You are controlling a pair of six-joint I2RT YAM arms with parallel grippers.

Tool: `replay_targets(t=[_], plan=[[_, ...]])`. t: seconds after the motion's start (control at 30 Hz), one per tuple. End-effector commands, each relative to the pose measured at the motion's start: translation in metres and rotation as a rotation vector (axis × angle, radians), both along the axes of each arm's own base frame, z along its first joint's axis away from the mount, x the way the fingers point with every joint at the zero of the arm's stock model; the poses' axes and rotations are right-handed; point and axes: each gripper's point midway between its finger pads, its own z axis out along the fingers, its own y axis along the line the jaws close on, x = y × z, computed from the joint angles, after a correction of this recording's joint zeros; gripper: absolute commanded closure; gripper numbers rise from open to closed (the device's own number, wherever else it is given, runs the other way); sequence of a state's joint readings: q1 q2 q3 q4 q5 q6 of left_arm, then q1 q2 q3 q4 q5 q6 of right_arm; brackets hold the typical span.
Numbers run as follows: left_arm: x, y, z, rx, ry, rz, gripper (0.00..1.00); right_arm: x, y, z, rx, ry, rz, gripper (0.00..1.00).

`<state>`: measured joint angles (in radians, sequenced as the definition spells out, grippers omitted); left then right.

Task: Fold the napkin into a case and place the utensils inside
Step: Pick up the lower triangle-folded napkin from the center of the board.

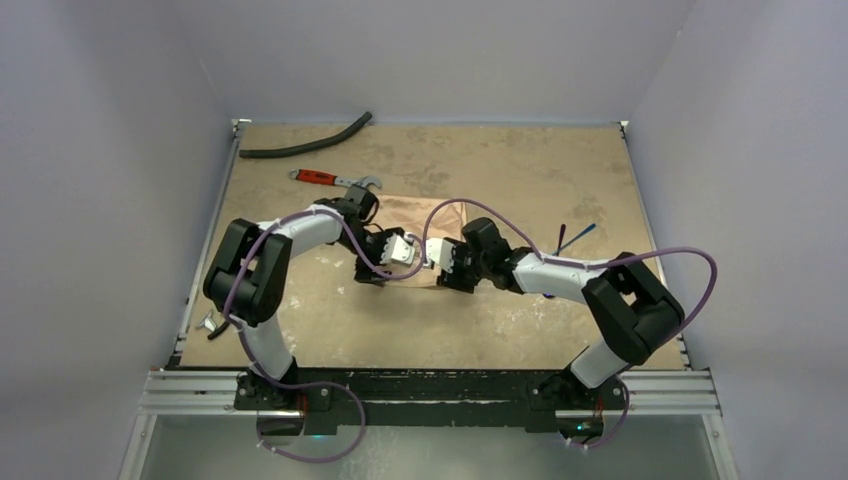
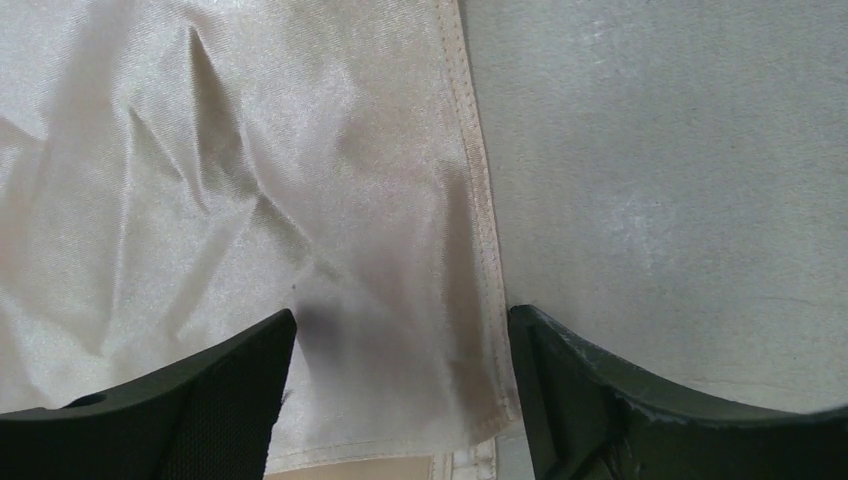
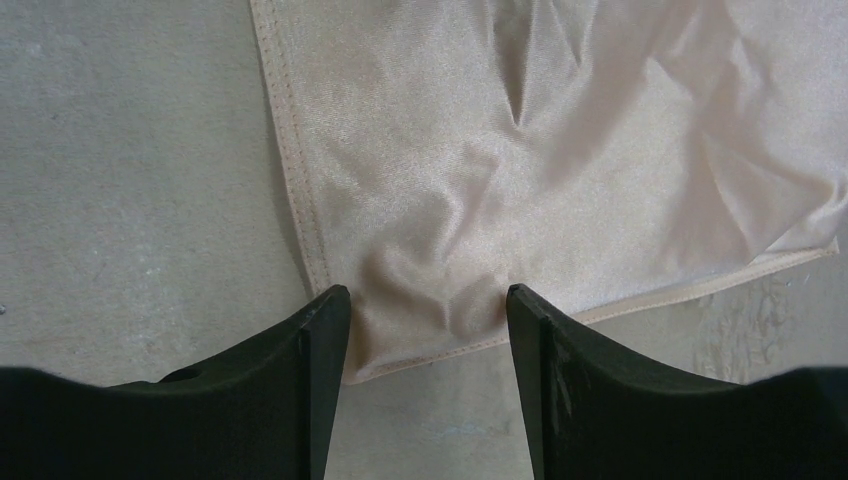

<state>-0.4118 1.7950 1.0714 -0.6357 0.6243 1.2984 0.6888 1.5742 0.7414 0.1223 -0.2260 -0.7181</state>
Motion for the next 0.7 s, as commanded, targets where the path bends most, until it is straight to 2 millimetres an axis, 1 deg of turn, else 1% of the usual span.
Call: replay_targets(t=[0.0, 0.07, 0.1, 0.13, 0.17, 0.27, 0.33, 0.4, 0.57, 0.67], plan=[[0.022, 0.012, -0.006, 0.034, -0.019, 0.042, 0.32, -0.022, -0.001, -0.013, -0.017, 0.120, 0.032, 0.37], [0.026, 0.020, -0.006, 0.042, -0.002, 0.056, 0.43, -0.023, 0.002, -0.010, -0.005, 0.130, 0.038, 0.36], [0.028, 0.024, -0.007, 0.046, 0.005, 0.065, 0.46, -0.025, 0.003, -0.009, 0.002, 0.138, 0.040, 0.26], [0.030, 0.029, -0.008, 0.050, 0.013, 0.071, 0.47, -0.026, 0.005, -0.008, 0.010, 0.145, 0.044, 0.05], [0.031, 0.035, -0.008, 0.051, 0.020, 0.082, 0.47, -0.025, 0.007, -0.007, 0.018, 0.155, 0.040, 0.02], [0.032, 0.044, -0.008, 0.045, 0.026, 0.086, 0.47, -0.019, 0.013, -0.004, 0.023, 0.155, 0.045, 0.02], [0.030, 0.049, -0.010, 0.058, 0.031, 0.078, 0.50, -0.014, 0.014, -0.005, 0.015, 0.144, 0.033, 0.02], [0.033, 0.053, -0.012, 0.069, 0.026, 0.083, 0.53, -0.011, 0.017, -0.005, 0.024, 0.143, 0.028, 0.02], [0.044, 0.052, -0.010, 0.063, 0.027, 0.108, 0.55, -0.012, 0.017, -0.009, 0.022, 0.158, 0.012, 0.02], [0.050, 0.048, -0.008, 0.050, 0.027, 0.114, 0.65, -0.013, 0.018, -0.009, 0.027, 0.171, 0.002, 0.02]])
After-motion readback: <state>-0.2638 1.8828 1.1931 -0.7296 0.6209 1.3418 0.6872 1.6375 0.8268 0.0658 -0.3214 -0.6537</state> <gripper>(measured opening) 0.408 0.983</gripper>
